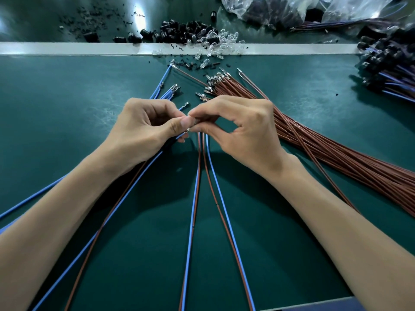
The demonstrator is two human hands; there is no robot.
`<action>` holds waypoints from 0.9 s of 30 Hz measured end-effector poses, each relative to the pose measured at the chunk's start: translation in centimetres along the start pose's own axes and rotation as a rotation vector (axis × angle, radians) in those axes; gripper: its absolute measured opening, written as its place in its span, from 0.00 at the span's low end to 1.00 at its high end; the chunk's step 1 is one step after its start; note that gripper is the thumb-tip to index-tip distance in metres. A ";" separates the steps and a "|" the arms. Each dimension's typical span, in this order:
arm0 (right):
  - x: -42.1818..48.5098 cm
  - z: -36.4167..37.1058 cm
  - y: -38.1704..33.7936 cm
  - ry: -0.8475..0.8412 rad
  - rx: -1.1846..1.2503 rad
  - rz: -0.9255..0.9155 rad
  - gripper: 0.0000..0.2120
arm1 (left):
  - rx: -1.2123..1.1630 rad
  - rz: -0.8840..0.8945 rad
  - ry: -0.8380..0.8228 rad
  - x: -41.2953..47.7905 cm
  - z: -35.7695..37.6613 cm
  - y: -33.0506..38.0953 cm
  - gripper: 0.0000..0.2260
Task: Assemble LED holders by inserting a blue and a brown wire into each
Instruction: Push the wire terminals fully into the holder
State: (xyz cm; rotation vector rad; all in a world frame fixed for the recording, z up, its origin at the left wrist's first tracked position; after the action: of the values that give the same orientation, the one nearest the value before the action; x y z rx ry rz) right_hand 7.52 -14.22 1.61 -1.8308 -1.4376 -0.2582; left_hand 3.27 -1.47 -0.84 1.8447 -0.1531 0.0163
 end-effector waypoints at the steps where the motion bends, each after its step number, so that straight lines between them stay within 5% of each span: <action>1: 0.0 0.0 -0.1 -0.008 -0.007 -0.011 0.07 | 0.000 0.002 -0.008 0.0 0.0 0.0 0.07; 18: 0.4 -0.8 1.8 -0.026 0.187 0.160 0.09 | -0.169 -0.036 0.152 0.0 -1.2 -1.3 0.11; 24: 0.3 -0.5 3.0 -0.021 0.362 0.254 0.12 | 0.106 -0.018 0.073 -0.1 -0.2 -0.3 0.06; 27: 0.2 -0.7 3.5 0.003 0.394 0.270 0.13 | 0.279 0.028 0.056 -0.3 0.3 0.1 0.16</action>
State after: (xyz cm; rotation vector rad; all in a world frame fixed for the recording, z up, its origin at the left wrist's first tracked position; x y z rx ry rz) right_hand 10.87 -14.74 0.64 -1.6670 -1.1264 0.1491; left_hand 2.95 -1.78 -0.81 2.1181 -0.1425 0.1141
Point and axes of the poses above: each hand's wrist, its own x-axis towards the middle knuckle, its own z-axis out of the palm, y = z × x, the point moved 7 cm from there along x, towards the middle knuckle, and after that the axes turned 14 degrees about -y, right-handed, at the moved point
